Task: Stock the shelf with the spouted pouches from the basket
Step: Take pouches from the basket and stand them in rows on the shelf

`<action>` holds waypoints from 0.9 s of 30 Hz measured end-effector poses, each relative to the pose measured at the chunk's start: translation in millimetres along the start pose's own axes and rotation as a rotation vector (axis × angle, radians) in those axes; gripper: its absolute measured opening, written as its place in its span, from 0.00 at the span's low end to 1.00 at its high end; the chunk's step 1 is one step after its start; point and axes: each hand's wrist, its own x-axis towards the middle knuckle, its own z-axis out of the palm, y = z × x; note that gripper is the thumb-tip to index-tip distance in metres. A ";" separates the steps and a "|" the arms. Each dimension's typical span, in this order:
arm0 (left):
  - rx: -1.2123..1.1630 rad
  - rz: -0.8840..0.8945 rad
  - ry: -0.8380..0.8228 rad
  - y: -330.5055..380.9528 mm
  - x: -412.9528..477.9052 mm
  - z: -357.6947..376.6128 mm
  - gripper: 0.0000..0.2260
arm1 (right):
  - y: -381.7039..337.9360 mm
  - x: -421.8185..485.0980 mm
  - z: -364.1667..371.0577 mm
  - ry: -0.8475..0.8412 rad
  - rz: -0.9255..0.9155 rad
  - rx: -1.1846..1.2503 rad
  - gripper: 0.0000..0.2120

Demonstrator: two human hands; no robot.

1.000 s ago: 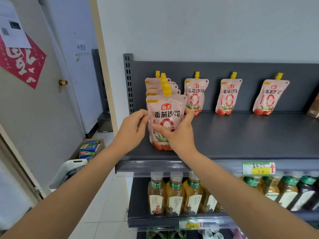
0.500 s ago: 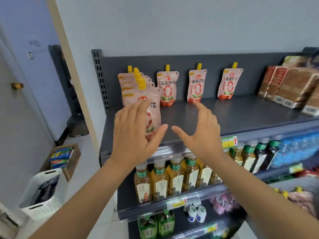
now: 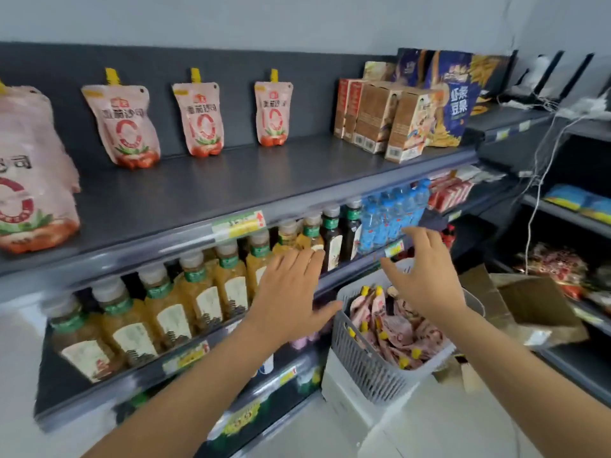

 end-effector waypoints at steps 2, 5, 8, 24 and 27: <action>-0.019 0.013 -0.050 30.9 16.7 25.7 0.33 | 44.1 -1.6 -4.9 -0.033 0.026 -0.027 0.28; -0.057 0.026 -0.132 69.7 34.6 67.4 0.33 | 103.0 -3.0 -6.4 -0.102 0.075 -0.021 0.27; -0.085 0.011 -0.207 96.0 44.8 102.8 0.34 | 147.3 -1.1 -2.9 -0.203 0.138 -0.024 0.25; -0.147 -0.084 -0.481 102.8 121.6 248.2 0.38 | 261.4 65.5 90.6 -0.694 0.340 -0.191 0.21; -0.212 -0.148 -0.528 105.7 129.7 275.3 0.35 | 279.9 74.2 111.7 -0.766 0.436 -0.212 0.26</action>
